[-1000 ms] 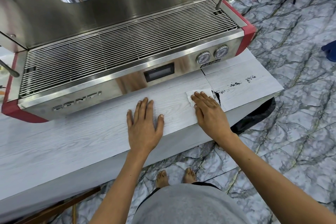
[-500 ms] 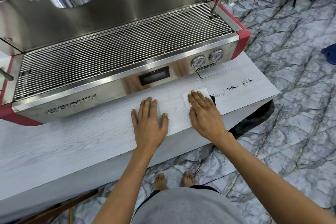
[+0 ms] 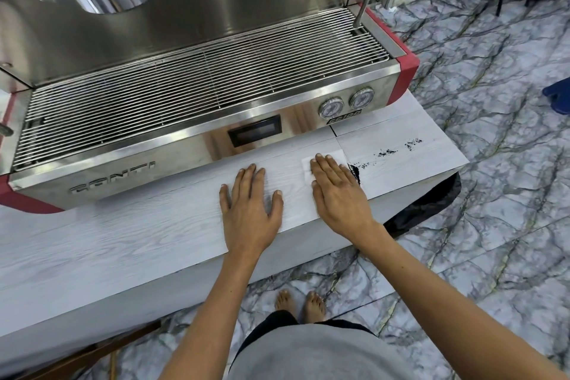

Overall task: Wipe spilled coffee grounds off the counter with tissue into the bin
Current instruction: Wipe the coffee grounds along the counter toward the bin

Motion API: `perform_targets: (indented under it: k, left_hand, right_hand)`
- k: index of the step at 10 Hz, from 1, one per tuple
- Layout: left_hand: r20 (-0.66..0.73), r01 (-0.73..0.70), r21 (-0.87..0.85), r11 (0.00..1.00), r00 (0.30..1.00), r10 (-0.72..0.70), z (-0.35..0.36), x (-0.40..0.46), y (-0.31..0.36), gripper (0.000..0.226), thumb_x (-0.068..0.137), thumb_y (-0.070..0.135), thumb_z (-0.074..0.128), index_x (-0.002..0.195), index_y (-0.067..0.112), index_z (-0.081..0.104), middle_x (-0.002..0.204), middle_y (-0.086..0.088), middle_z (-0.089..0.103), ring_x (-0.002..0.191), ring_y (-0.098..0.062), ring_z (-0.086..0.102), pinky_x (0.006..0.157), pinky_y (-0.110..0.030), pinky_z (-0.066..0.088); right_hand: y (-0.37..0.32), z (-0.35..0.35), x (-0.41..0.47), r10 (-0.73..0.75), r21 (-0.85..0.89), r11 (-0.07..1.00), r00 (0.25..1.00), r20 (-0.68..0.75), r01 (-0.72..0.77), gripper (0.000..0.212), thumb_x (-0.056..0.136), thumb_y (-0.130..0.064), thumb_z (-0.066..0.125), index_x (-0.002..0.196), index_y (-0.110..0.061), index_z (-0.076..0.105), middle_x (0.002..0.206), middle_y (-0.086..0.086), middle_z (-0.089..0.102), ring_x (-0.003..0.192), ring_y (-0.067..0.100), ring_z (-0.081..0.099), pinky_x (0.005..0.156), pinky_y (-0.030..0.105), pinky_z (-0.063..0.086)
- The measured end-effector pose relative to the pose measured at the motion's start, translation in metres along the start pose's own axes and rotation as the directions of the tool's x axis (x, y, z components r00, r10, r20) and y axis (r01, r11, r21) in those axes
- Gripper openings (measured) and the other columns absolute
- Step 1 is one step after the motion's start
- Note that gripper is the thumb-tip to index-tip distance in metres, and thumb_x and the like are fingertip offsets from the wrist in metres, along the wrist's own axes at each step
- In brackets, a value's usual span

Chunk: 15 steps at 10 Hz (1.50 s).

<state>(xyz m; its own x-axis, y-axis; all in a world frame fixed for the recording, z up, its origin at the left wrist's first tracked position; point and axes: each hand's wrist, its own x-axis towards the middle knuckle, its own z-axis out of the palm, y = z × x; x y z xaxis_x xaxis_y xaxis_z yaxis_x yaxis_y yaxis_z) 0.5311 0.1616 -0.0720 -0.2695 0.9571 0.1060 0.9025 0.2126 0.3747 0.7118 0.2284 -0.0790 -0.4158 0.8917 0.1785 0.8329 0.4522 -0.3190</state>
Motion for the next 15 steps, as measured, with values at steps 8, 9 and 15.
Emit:
perform_targets:
  k: [8,9,15]
  left_hand:
    - [0.065,-0.029,0.006,1.000,0.997,0.029,-0.002,0.000,-0.004,0.064,0.097,0.051,0.029,0.152,0.019,0.031,0.164,0.002,0.021,0.152,-0.016,0.010,0.123,-0.048,0.001]
    - [0.068,-0.031,0.008,0.999,0.997,0.030,-0.002,0.000,-0.004,0.064,0.097,0.051,0.029,0.153,0.019,0.031,0.164,0.002,0.020,0.152,-0.015,0.010,0.123,-0.049,0.001]
    - [0.081,-0.022,0.009,1.000,0.997,0.021,-0.005,-0.001,-0.001,0.067,0.096,0.054,0.023,0.153,0.021,0.029,0.165,0.004,0.018,0.152,-0.013,0.008,0.123,-0.049,0.001]
  right_hand:
    - [0.018,-0.004,-0.005,0.072,-0.026,0.997,0.994,-0.086,-0.075,0.047,0.099,-0.027,0.031,0.140,-0.009,0.047,0.148,0.007,0.043,0.140,0.019,0.034,0.115,0.041,0.028]
    - [0.026,-0.008,-0.002,0.080,-0.024,0.996,0.994,-0.074,-0.082,0.048,0.100,-0.029,0.029,0.141,-0.010,0.045,0.149,0.006,0.041,0.141,0.018,0.032,0.115,0.041,0.027]
    - [0.044,-0.017,0.005,0.093,0.149,0.986,0.993,-0.076,-0.081,0.042,0.100,-0.021,0.033,0.134,-0.005,0.052,0.143,0.011,0.048,0.137,0.024,0.040,0.114,0.039,0.029]
